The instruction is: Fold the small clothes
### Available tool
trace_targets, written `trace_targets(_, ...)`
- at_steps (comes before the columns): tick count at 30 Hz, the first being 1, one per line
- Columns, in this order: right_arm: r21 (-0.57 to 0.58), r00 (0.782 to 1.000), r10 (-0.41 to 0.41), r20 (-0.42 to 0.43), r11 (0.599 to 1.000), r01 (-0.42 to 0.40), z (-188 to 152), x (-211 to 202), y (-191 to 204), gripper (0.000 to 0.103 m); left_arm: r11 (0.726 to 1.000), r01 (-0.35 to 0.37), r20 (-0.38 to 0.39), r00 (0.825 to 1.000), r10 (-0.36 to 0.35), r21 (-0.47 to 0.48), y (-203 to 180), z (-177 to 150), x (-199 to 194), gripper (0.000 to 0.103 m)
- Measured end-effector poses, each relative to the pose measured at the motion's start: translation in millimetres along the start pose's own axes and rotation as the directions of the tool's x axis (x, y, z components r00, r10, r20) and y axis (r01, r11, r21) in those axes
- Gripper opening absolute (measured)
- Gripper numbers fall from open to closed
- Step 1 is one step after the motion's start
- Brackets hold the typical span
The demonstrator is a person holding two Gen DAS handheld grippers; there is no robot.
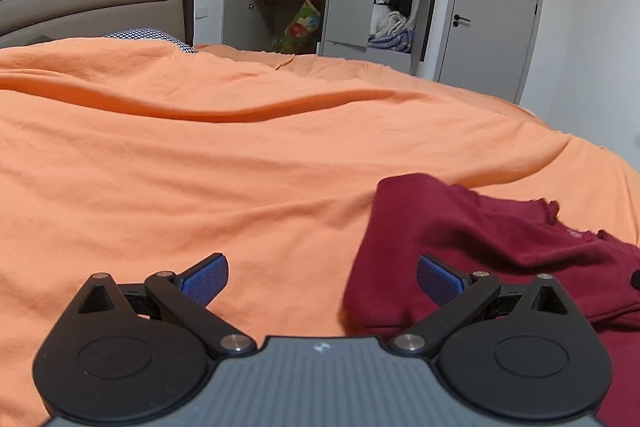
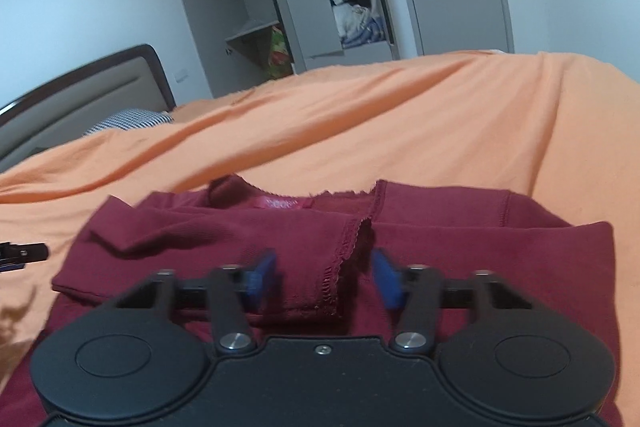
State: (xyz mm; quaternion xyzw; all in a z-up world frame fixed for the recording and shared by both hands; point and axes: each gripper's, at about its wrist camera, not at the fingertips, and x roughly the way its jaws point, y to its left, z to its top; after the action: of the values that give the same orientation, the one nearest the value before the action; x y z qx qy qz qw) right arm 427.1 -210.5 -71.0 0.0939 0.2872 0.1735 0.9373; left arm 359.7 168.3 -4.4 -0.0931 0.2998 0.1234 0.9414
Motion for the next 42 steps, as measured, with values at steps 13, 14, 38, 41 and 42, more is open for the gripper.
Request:
trace_targets(13, -0.039, 0.985, -0.122, 0.122, 0.991, 0.128, -15.7, -47.6, -13.0, 0.009, 0.999, 0.043, 0.013, 0.999, -0.043, 0.021, -27.6, 4.5, 17.9, 0.103)
trace_targets(14, -0.048, 0.986, -0.130, 0.106, 0.990, 0.136, -19.6, -44.7, -13.1, 0.009, 0.999, 0.043, 0.011, 0.999, -0.043, 0.028, -31.6, 4.6, 21.4, 0.103)
trace_targets(38, -0.123, 0.936, -0.334, 0.114, 0.930, 0.347, -32.8, -5.2, -12.7, 0.100, 0.997, -0.053, -0.032, 0.998, 0.055, 0.053, -48.5, 9.0, 82.5, 0.102)
trace_targets(41, -0.105, 0.936, -0.331, 0.117, 0.934, 0.343, -33.9, -9.6, -14.6, 0.102, 0.996, -0.056, -0.021, 0.998, 0.057, 0.067, -48.1, 6.5, 70.6, 0.103)
trace_targets(42, -0.096, 0.938, -0.329, 0.114, 0.936, 0.340, -34.0, -11.7, -15.7, 0.102, 0.996, -0.051, -0.017, 0.998, 0.053, 0.069, -47.4, 4.9, 65.8, 0.103)
